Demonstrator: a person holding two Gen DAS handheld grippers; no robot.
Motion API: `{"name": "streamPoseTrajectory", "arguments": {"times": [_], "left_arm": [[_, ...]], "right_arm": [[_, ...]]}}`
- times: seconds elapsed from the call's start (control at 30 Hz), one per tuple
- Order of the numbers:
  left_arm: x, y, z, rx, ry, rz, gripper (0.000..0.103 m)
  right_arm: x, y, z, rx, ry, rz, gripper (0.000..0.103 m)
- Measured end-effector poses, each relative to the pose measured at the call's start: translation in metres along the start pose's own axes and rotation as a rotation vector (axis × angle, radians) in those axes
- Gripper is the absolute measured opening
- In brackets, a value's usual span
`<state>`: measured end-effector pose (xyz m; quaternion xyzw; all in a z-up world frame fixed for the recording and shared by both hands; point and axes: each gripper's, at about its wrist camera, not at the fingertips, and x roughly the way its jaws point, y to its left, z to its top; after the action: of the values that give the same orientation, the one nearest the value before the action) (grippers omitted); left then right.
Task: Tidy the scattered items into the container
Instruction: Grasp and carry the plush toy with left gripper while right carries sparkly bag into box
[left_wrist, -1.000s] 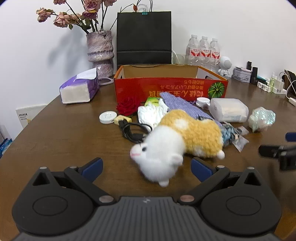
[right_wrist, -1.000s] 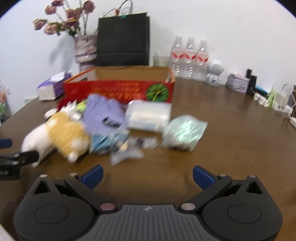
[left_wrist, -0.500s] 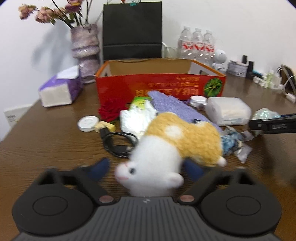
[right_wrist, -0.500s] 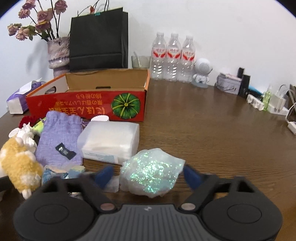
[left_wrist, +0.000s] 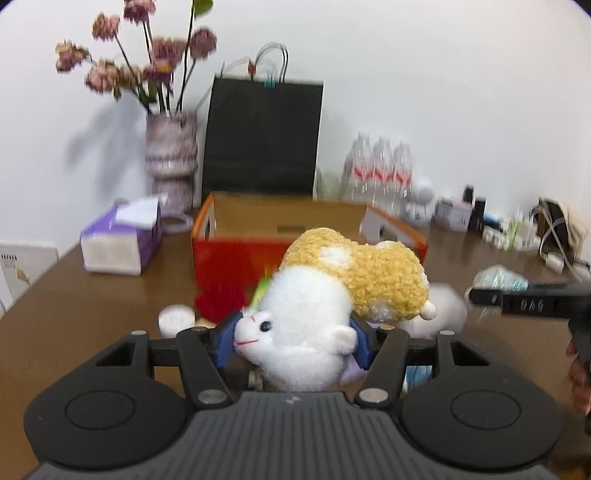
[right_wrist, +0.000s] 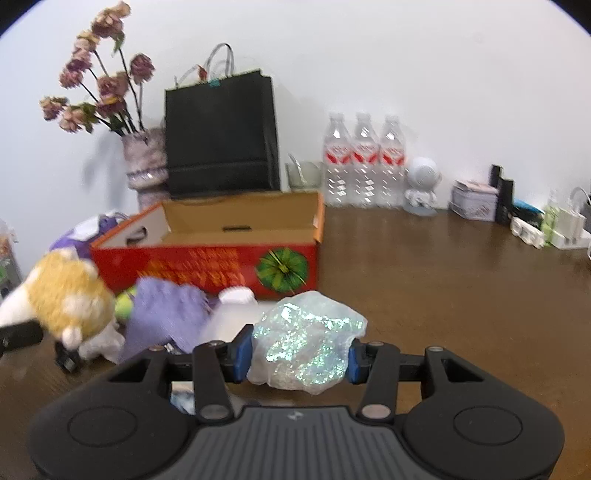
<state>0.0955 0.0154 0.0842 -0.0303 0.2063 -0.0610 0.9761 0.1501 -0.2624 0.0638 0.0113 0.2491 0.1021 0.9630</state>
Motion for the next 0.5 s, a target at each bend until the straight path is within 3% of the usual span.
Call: {"name": "streamPoseTrajectory", "arguments": {"times": [0.2,0.5], "left_arm": [[0.037,0.001,0.045,-0.055,-0.087,-0.002,0.061],[0.134,0.018,0.083,-0.12,-0.064,0.118,0.061]], "right_arm": [[0.024,0.026,0.039,-0.027,-0.069,0.058,0.047],[0.12,0.064,0.087,-0.079,-0.02,0.055,0.047]]}}
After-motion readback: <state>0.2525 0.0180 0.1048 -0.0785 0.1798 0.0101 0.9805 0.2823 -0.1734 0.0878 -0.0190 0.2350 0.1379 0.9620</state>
